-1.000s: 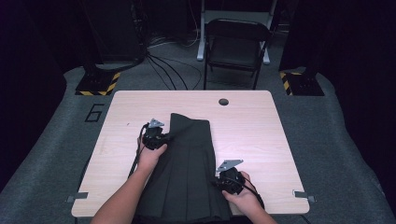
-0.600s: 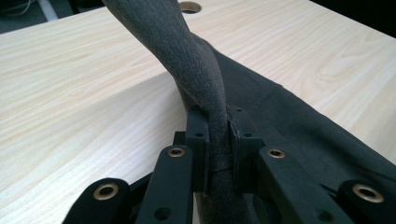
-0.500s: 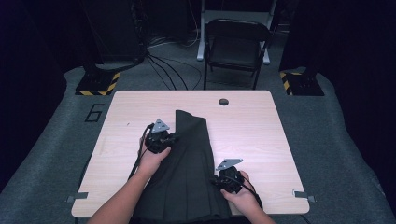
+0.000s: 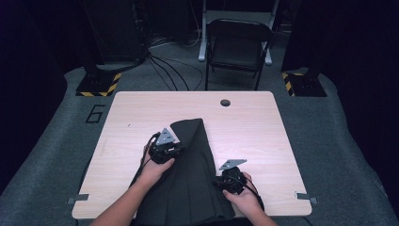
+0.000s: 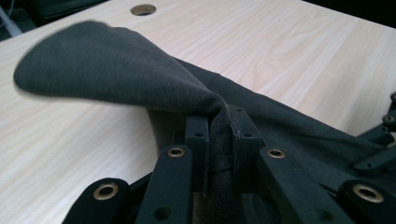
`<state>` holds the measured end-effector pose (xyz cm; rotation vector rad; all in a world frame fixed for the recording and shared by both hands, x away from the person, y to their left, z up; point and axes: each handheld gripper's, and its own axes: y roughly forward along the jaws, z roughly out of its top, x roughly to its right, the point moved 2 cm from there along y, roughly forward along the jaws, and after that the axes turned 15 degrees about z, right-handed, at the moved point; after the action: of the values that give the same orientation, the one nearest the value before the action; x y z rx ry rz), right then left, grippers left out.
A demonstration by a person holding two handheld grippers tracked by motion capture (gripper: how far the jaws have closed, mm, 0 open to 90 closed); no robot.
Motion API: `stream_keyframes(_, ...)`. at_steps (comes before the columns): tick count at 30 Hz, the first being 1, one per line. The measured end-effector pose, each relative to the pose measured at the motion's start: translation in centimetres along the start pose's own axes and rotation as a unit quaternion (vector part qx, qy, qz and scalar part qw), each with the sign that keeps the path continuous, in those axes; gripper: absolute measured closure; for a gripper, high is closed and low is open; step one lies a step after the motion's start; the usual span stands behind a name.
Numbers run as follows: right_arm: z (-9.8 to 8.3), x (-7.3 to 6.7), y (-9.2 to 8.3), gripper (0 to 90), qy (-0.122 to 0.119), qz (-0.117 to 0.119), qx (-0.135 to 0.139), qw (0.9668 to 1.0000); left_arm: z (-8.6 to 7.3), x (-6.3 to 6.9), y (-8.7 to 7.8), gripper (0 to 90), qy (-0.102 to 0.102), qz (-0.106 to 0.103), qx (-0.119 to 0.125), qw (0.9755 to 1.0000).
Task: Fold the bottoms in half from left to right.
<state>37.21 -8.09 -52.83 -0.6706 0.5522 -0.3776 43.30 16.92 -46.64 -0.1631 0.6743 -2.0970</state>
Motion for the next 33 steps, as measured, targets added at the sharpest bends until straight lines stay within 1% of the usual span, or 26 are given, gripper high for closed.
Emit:
stream_keyframes(4,0.0,0.0,0.0,73.2,0.003,-0.008,0.003,1.0000,-0.7,0.7,0.4,80.3,-0.001,-0.002,0.003,1.0000)
stream_keyframes(7,0.0,0.1,-0.1,65.7,0.003,-0.016,0.004,0.9999,-1.1,1.2,0.7,80.1,0.008,-0.007,-0.002,0.9999)
stream_keyframes(8,0.1,0.1,-0.1,62.8,0.004,-0.019,0.006,0.9998,-1.2,1.4,0.9,80.0,0.004,-0.006,-0.002,1.0000)
stream_keyframes(9,0.1,0.0,-0.1,61.2,0.011,-0.019,0.006,0.9997,-1.3,1.4,1.0,79.9,0.006,-0.005,-0.001,1.0000)
stream_keyframes(10,0.2,0.1,-0.2,59.8,0.007,-0.022,0.011,0.9997,-1.4,1.5,1.1,79.9,0.005,-0.008,-0.004,0.9999)
stream_keyframes(11,0.2,0.0,-0.3,58.3,0.016,-0.024,0.017,0.9994,-1.6,1.6,1.2,79.8,0.008,-0.008,-0.005,0.9999)
stream_keyframes(12,0.3,0.1,-0.5,57.0,0.009,-0.027,0.023,0.9993,-1.7,1.8,1.3,79.8,0.007,-0.009,-0.006,0.9999)
stream_keyframes(14,0.6,0.2,-0.9,55.5,0.011,-0.037,0.039,0.9985,-1.9,2.2,1.5,79.7,0.013,-0.007,-0.007,0.9999)
stream_keyframes(15,0.7,0.2,-1.1,55.3,0.012,-0.041,0.046,0.9980,-1.9,2.4,1.5,79.6,0.019,-0.009,-0.011,0.9997)
stream_keyframes(16,0.8,0.1,-1.1,55.3,0.013,-0.044,0.052,0.9976,-2.0,2.5,1.6,79.5,0.028,-0.007,-0.010,0.9995)
stream_keyframes(17,1.0,0.2,-1.2,56.2,0.004,-0.051,0.056,0.9971,-2.1,2.8,1.6,79.4,0.034,-0.005,-0.010,0.9993)
stream_keyframes(18,1.1,0.1,-1.2,59.9,0.002,-0.051,0.062,0.9968,-2.1,3.1,1.7,79.2,0.044,-0.004,-0.012,0.9990)
stream_keyframes(19,1.4,0.1,-1.2,65.9,-0.004,-0.047,0.064,0.9969,-2.2,3.2,1.8,78.9,0.048,-0.003,-0.011,0.9988)
stream_keyframes(20,1.5,-0.1,-1.2,67.7,-0.006,-0.042,0.063,0.9971,-2.3,3.3,1.8,78.8,0.048,-0.005,-0.012,0.9988)
stream_keyframes(21,1.7,-0.2,-1.2,71.9,-0.015,-0.040,0.067,0.9968,-2.4,3.4,1.9,78.7,0.044,-0.006,-0.012,0.9990)
stream_keyframes(22,1.9,-0.4,-1.2,73.3,-0.023,-0.038,0.071,0.9965,-2.6,3.4,2.0,78.6,0.038,-0.008,-0.012,0.9992)
stream_keyframes(23,2.1,-0.5,-1.0,74.7,-0.029,-0.035,0.073,0.9963,-2.6,3.4,2.0,78.5,0.038,-0.009,-0.012,0.9992)
stream_keyframes(24,2.2,-0.6,-0.9,75.0,-0.027,-0.034,0.067,0.9968,-2.8,3.4,2.1,78.3,0.031,-0.012,-0.014,0.9993)
stream_keyframes(25,2.3,-0.5,-0.7,75.0,-0.033,-0.032,0.060,0.9972,-2.9,3.4,2.2,78.0,0.029,-0.015,-0.014,0.9994)
stream_keyframes(26,2.2,-0.5,-0.4,75.0,-0.029,-0.033,0.053,0.9976,-3.0,3.5,2.3,77.5,0.027,-0.021,-0.017,0.9993)
stream_keyframes(27,2.1,-0.4,-0.1,75.0,-0.032,-0.035,0.042,0.9980,-3.1,3.6,2.4,76.0,0.028,-0.025,-0.019,0.9991)
stream_keyframes(28,2.1,-0.3,0.1,75.0,-0.032,-0.038,0.040,0.9980,-3.2,3.7,2.5,74.4,0.026,-0.032,-0.019,0.9990)
stream_keyframes(29,2.0,-0.1,0.3,75.0,-0.031,-0.039,0.030,0.9983,-3.3,3.8,2.6,72.0,0.030,-0.038,-0.023,0.9986)
stream_keyframes(30,1.9,0.1,0.4,74.9,-0.030,-0.039,0.029,0.9983,-3.4,3.9,2.6,69.5,0.032,-0.048,-0.026,0.9980)
stream_keyframes(31,1.8,0.3,0.5,74.8,-0.022,-0.036,0.028,0.9987,-3.4,3.9,2.6,67.1,0.033,-0.052,-0.026,0.9978)
stream_keyframes(33,1.6,0.6,0.5,74.3,-0.016,-0.034,0.029,0.9989,-3.4,4.0,2.6,65.3,0.030,-0.056,-0.024,0.9977)
